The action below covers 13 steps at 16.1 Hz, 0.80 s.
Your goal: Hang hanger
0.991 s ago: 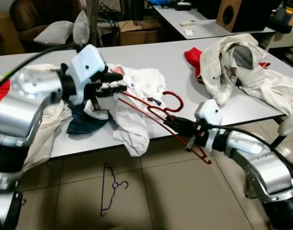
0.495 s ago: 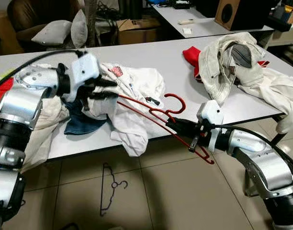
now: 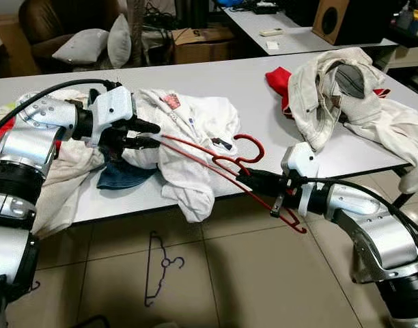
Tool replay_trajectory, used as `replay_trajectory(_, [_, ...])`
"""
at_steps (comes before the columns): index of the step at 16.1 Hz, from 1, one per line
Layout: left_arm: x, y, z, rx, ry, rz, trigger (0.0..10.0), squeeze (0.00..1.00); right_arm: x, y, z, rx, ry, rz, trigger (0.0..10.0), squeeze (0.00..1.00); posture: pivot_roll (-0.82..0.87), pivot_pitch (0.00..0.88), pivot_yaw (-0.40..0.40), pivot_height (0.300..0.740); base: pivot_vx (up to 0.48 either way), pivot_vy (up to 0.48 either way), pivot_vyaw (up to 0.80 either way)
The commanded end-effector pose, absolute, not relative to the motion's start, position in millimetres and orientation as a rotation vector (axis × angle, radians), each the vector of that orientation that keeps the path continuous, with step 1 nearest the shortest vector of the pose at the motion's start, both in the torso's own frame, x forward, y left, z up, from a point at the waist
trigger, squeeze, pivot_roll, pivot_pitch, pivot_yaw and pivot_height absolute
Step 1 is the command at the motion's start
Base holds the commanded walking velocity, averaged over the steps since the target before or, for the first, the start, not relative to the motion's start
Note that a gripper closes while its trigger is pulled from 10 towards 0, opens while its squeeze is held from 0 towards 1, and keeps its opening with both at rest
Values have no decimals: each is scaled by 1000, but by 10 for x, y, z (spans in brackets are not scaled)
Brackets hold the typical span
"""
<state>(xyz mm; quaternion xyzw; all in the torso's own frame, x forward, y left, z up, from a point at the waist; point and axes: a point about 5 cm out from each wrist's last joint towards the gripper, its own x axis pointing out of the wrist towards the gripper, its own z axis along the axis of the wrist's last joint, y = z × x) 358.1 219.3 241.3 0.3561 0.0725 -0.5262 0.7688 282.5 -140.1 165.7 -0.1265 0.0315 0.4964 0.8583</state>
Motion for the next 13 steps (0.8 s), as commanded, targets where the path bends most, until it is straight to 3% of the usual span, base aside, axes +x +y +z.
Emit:
replay_trajectory(1, [3605, 2174, 2486, 800, 138, -1134, 10000, 0, 2829, -1395, 1727, -280, 36, 1058, 10000, 0, -50, 0, 32, 740, 0, 0, 0])
replay_trajectory(9, [3672, 2210, 2484, 861, 163, -1174, 10000, 0, 2812, -1417, 1725, -297, 44, 1087, 10000, 0, -59, 0, 43, 740, 0, 0, 0])
replay_trajectory(13, [3694, 2234, 2590, 749, 112, -1154, 10000, 0, 2812, -1435, 1714, -299, 49, 1077, 10000, 0, -59, 0, 43, 740, 0, 0, 0])
